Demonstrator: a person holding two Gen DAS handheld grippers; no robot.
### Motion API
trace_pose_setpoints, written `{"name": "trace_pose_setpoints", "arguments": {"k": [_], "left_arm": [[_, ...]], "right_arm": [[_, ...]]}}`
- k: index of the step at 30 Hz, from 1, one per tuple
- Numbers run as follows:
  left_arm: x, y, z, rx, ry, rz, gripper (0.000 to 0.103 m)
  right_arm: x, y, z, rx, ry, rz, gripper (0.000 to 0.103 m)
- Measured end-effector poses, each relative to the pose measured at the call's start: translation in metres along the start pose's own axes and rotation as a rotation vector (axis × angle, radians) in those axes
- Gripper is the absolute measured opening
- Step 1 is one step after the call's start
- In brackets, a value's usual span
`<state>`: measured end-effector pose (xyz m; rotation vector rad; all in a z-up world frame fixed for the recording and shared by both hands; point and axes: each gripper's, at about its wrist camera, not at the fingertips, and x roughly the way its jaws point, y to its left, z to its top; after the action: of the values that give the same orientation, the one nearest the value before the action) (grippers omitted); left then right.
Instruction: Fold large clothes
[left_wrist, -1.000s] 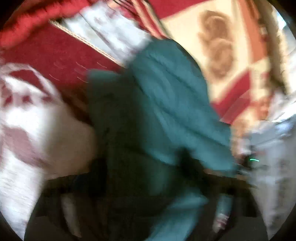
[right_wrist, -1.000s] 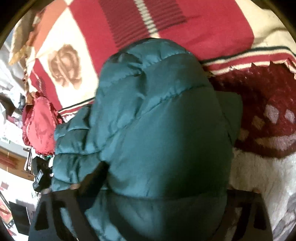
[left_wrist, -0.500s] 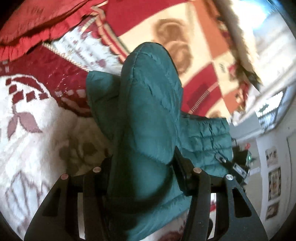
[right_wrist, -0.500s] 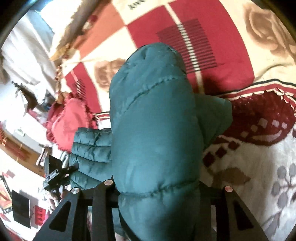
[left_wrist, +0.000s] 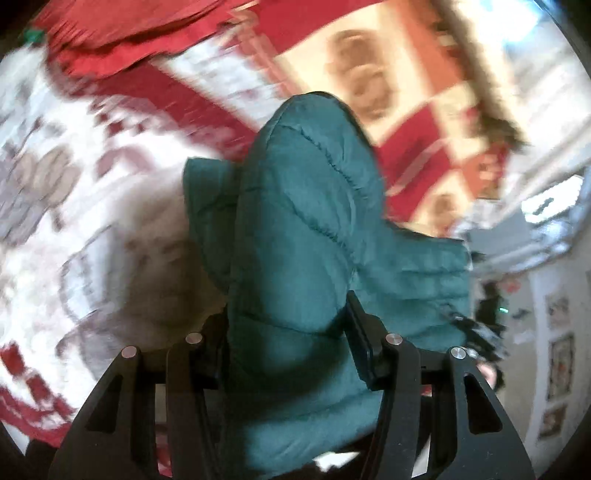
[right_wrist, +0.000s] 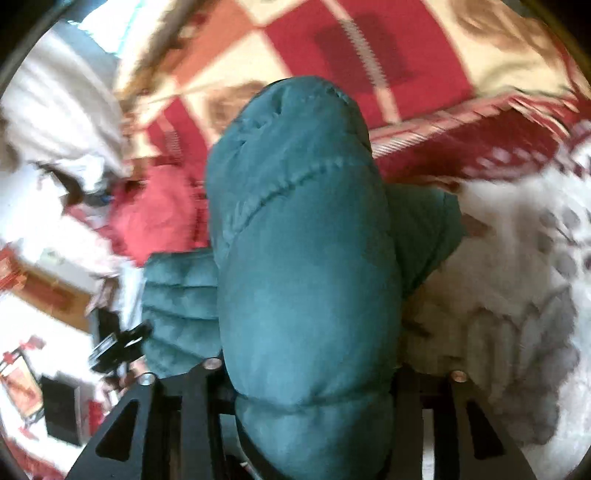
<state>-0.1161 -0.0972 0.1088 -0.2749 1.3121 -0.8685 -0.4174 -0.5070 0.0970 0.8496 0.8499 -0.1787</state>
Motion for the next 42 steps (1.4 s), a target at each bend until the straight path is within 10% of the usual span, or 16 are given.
{"name": "trace_pose_setpoints", "arguments": {"k": [3, 16, 22, 27, 42], "left_arm": [[0.016, 0.013, -0.004, 0.002, 0.006, 0.026, 0.054], [-0.022, -0.067, -0.036, 0.245, -0.188, 0.423, 0.058], [-0.038, -0.083, -0.053, 0.297, -0.304, 0.478, 0.058], [-0.068, -0.099, -0.058, 0.322, -0.423, 0.487, 0.058], [-0.034, -0.147, -0.098, 0.424, -0.433, 0.515, 0.058]], "right_arm": [[0.011, -0.018, -0.003, 0.059, -0.002, -0.049, 0.076], [-0.035, 0.079, -0.023, -0.306, -0.201, -0.387, 0.079], [-0.054, 0.1, -0.034, -0.357, -0.336, -0.495, 0.079], [-0.068, 0.114, -0.036, -0.358, -0.335, -0.424, 0.079], [-0.016, 0.175, -0.091, -0.461, -0.334, -0.393, 0.083]]}}
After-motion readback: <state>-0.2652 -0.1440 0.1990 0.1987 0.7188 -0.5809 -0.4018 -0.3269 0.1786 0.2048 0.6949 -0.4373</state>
